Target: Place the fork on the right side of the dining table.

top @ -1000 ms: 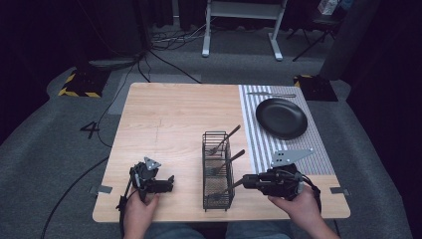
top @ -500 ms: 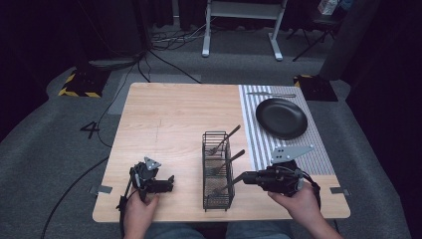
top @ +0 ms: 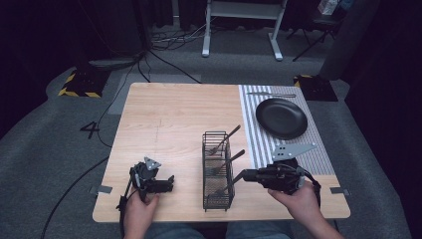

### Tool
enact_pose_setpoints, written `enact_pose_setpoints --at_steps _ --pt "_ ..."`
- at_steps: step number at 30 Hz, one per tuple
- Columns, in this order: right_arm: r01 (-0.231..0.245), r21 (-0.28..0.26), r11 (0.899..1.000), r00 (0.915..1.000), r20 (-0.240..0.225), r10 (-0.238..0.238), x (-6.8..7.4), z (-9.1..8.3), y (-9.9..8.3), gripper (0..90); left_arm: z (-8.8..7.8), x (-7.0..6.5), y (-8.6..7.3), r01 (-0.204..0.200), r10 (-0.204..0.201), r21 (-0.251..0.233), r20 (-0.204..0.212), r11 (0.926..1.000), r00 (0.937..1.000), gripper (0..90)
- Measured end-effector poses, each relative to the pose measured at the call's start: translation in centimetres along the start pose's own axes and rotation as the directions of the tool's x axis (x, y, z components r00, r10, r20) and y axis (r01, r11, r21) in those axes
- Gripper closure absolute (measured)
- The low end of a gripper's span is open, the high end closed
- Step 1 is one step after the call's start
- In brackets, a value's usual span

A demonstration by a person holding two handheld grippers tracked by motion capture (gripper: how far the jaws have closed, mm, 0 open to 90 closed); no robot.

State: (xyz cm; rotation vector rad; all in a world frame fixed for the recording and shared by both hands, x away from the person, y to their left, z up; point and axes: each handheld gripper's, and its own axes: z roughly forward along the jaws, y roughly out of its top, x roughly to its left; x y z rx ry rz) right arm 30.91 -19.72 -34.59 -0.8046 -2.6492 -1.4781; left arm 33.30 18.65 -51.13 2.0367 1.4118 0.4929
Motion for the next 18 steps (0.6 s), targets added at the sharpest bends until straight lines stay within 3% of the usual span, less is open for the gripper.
enact_pose_setpoints --at_steps 18 --pt "0.003 -0.114 0.994 0.9999 0.016 -0.001 0.3 -2.9 1.3 87.2 0.2 0.0 0.2 -0.003 0.003 -0.001 0.0 1.0 1.0 0.4"
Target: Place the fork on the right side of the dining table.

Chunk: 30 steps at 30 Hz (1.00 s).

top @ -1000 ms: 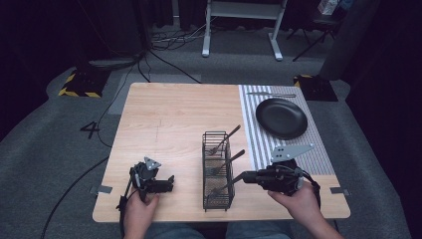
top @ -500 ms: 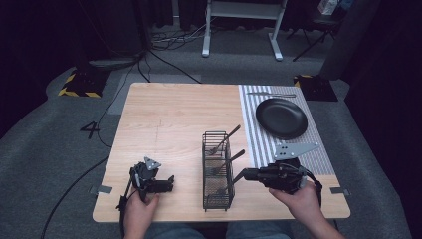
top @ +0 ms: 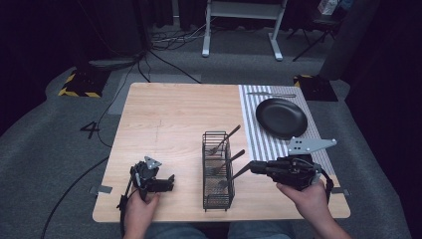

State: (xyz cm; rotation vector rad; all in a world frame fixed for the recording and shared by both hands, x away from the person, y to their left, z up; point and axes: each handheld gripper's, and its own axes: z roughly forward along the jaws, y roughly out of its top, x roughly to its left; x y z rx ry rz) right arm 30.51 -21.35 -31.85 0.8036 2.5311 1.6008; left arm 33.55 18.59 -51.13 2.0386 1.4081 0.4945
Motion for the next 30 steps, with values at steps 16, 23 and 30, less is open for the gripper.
enact_pose_setpoints --at_steps 16,23,30 --pt "0.006 -0.067 0.998 0.9997 0.023 -0.004 -0.2 -2.9 2.2 87.2 0.0 0.1 0.1 -0.005 0.005 0.002 0.003 1.0 1.0 0.4" --pt "0.016 -0.085 0.996 0.9995 0.028 -0.014 -0.2 -4.1 3.1 87.2 0.1 0.0 0.1 -0.004 0.004 0.002 0.003 1.0 1.0 0.4" --pt "0.017 -0.107 0.994 0.9986 0.051 -0.012 -0.4 -5.4 3.6 87.2 0.1 0.0 0.1 -0.003 0.003 0.001 0.004 1.0 1.0 0.4"
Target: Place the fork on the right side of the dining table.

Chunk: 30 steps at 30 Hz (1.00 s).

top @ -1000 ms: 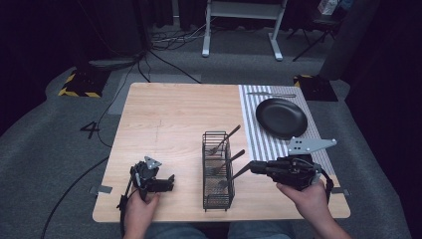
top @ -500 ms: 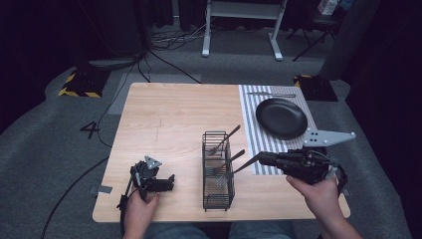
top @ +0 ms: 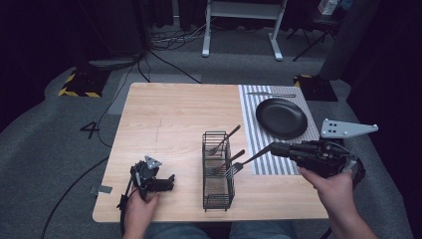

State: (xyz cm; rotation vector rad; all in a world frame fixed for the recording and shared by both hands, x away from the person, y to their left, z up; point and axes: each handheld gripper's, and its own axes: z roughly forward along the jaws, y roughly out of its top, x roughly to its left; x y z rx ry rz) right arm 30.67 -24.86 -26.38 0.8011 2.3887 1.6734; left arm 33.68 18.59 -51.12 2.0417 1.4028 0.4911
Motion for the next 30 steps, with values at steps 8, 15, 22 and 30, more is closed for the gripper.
enact_pose_setpoints --at_steps 8,15,22,30 --pt "-0.018 -0.015 1.0 0.9992 0.035 0.018 -1.1 -1.3 0.3 87.2 0.0 0.0 0.0 0.0 0.0 0.0 0.0 1.0 1.0 0.4" --pt "-0.038 -0.036 0.999 0.9961 0.078 0.041 -2.3 -2.7 0.3 87.2 0.0 0.0 0.0 0.0 0.0 0.0 0.0 1.0 1.0 0.4" --pt "-0.071 -0.038 0.997 0.9886 0.13 0.075 -3.9 -3.0 -0.5 87.2 0.0 0.0 0.0 0.0 0.0 0.0 0.0 1.0 1.0 0.4" --pt "-0.108 -0.046 0.993 0.9732 0.199 0.115 -6.1 -3.0 -1.2 87.2 0.0 0.0 0.0 0.0 0.0 0.0 -0.001 1.0 1.0 0.4"
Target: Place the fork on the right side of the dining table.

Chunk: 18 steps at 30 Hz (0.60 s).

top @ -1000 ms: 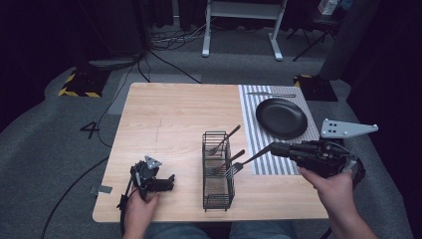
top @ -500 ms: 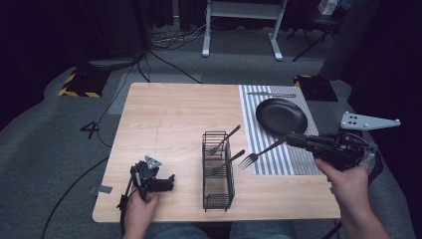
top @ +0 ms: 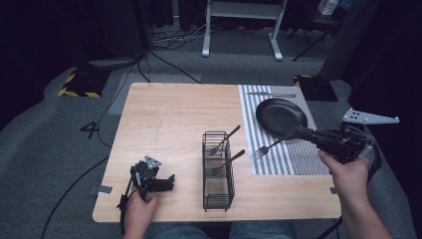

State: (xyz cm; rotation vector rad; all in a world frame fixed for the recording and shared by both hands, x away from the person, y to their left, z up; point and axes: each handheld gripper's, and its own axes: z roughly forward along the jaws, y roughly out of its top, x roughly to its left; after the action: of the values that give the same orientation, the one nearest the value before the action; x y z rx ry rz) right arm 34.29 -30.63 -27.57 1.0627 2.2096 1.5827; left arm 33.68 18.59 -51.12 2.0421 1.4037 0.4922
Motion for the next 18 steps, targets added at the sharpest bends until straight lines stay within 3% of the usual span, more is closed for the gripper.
enact_pose_setpoints --at_steps 8,18 --pt "-0.043 -0.015 0.999 0.997 0.063 0.044 -2.4 0.5 -0.4 87.2 0.0 0.0 0.0 0.0 0.0 0.0 0.001 1.0 1.0 0.4" --pt "-0.108 -0.015 0.994 0.9865 0.122 0.109 -5.8 2.2 -1.5 87.2 0.0 0.0 0.0 0.0 0.0 0.0 0.001 1.0 1.0 0.4"
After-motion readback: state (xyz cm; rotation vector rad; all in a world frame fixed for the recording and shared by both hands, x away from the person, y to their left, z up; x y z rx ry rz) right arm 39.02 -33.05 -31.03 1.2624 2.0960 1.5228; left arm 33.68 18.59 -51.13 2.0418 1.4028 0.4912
